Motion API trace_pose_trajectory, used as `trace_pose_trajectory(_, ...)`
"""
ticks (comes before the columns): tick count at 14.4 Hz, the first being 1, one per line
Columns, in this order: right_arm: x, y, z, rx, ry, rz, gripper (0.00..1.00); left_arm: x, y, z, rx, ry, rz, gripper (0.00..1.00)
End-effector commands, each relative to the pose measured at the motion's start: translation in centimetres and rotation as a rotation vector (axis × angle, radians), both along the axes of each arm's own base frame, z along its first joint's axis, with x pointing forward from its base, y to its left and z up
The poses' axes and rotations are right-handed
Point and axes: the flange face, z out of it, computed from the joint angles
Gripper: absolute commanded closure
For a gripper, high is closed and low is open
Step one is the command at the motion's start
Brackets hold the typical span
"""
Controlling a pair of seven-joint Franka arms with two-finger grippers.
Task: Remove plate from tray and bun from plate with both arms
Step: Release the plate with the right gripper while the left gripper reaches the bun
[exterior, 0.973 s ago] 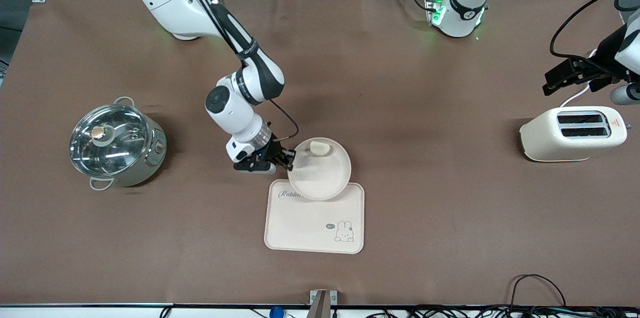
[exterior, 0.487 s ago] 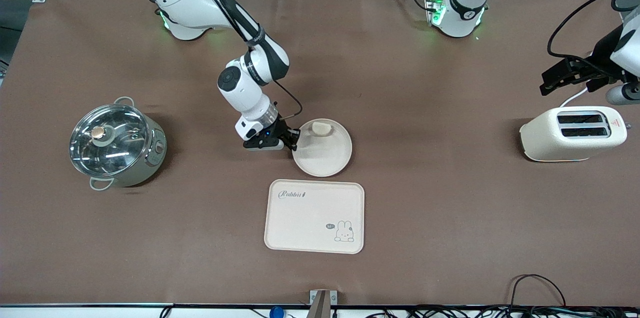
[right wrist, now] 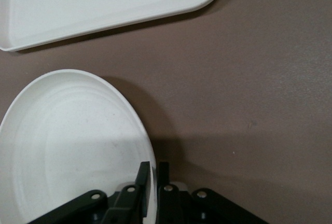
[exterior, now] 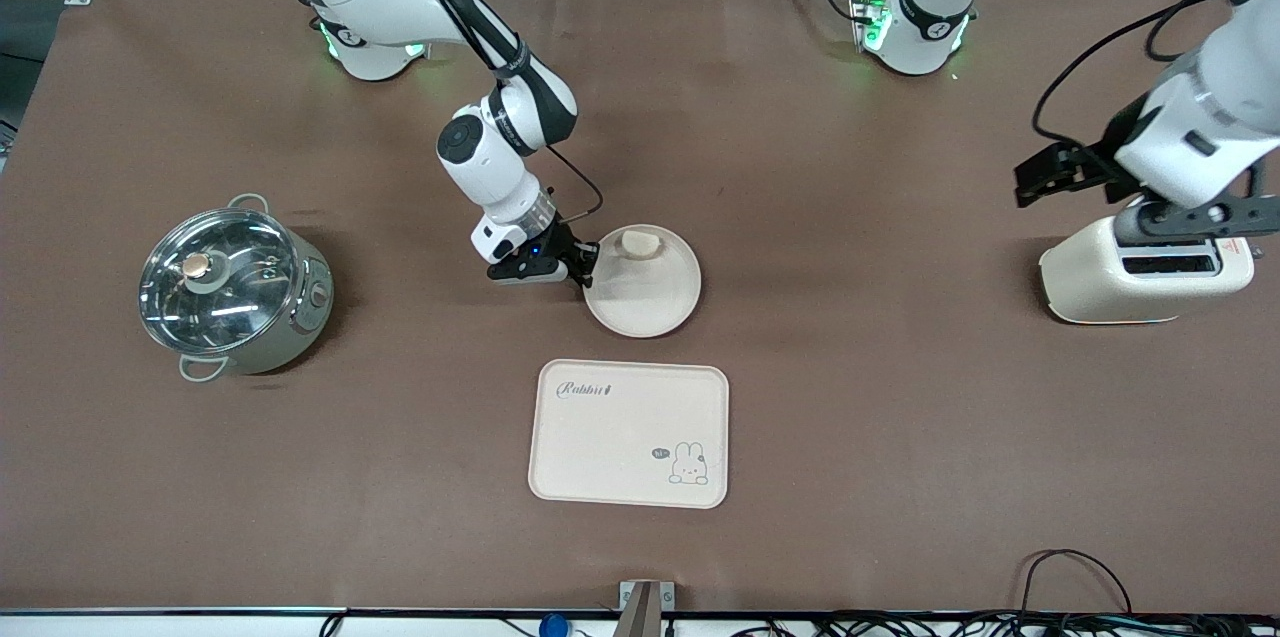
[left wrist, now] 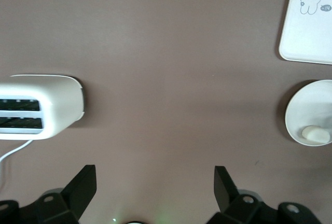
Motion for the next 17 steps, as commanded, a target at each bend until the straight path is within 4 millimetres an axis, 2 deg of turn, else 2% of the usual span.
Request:
trace_pose_trajectory(1, -0.7, -1.3, 0.8, 0.006, 0.014, -0.031, 0.24, 1.0, -3.7, -1.5, 0.008, -0.022, 0.02, 0.0)
trace_pose_trajectory(2, -0.7, -1.4, 1.0, 0.016, 0.021, -0.058, 0.16, 1.4, -5.4, -2.6, 0.008, -0.025, 0.035, 0.0)
trace_pose_trajectory(4, -0.2, -1.7, 2.6, 0.044, 0.024, -0.111, 0.03, 1.6, -9.1, -4.6, 0.009, -0.025, 0.049, 0.0)
trace_pose_trajectory(6, 0.3, -2.7, 4.4, 0.043, 0.104, -0.101, 0.0, 1.5, -12.9, -6.8, 0.017, -0.026, 0.066, 0.0)
trace_pose_trajectory(7, 0.2, -3.1, 6.1, 0.035, 0.194, -0.068, 0.0, 1.4, -14.3, -8.1, 0.028, -0.016, 0.081, 0.0)
trace_pose_trajectory(9, 0.4, -5.7, 10.0, 0.029, 0.342, -0.029, 0.0, 1.1, -17.7, -11.0, 0.043, -0.003, 0.117, 0.0)
trace_pose_trajectory(11, 0.4, -7.8, 14.8, 0.037, 0.39, -0.012, 0.0, 0.6, -20.5, -13.0, 0.06, -0.009, 0.135, 0.0)
trace_pose_trajectory(14, 2.0, -13.1, 20.8, 0.016, 0.427, -0.012, 0.0, -0.5, -24.7, -16.4, 0.07, -0.001, 0.18, 0.0)
trace_pose_trajectory(15, 2.8, -15.5, 22.5, -0.021, 0.428, -0.011, 0.0, -1.1, -26.5, -17.7, 0.075, -0.011, 0.199, 0.0)
trace_pose_trajectory(17, 4.1, -18.2, 26.0, -0.11, 0.403, 0.019, 0.0, -2.4, -29.7, -21.2, 0.102, -0.009, 0.282, 0.0)
